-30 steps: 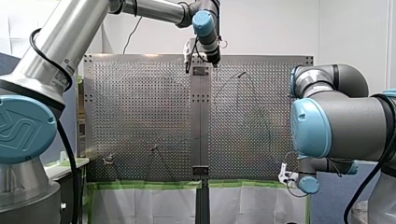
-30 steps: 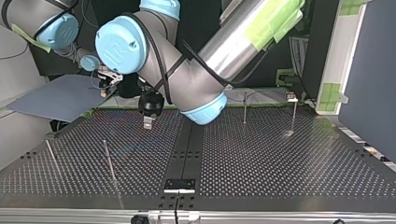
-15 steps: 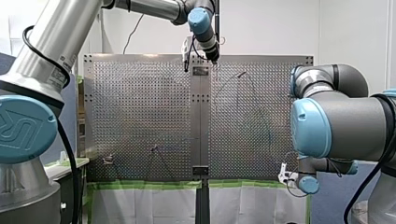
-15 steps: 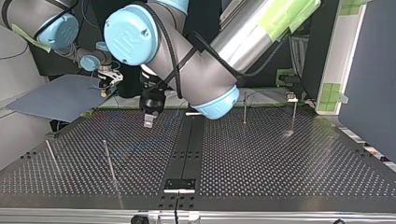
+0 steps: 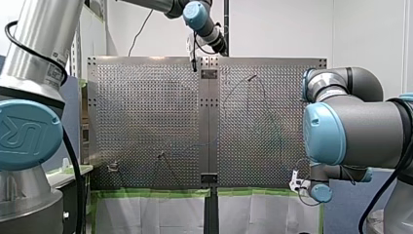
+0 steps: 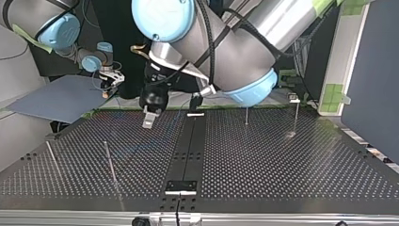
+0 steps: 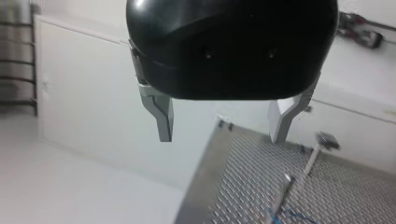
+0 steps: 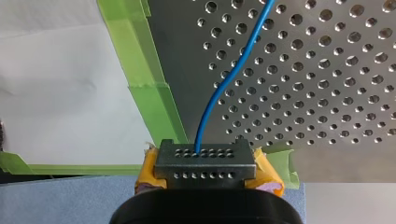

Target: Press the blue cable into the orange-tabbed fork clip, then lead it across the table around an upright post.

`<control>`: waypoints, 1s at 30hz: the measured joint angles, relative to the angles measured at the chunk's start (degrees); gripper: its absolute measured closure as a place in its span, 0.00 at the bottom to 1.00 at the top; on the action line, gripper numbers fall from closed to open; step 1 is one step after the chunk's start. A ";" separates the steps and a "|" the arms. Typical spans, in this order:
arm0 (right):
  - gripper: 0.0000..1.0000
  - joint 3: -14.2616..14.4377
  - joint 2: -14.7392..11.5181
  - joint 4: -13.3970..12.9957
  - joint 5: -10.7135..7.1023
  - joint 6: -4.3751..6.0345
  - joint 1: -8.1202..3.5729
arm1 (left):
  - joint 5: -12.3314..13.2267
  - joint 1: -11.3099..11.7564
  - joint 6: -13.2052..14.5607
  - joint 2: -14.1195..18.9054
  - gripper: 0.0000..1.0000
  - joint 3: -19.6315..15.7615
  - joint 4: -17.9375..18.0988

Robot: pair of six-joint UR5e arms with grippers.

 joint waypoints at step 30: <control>1.00 -0.34 -0.01 0.28 -0.06 -0.15 0.85 | 7.88 3.12 -4.60 6.50 0.00 -14.54 14.54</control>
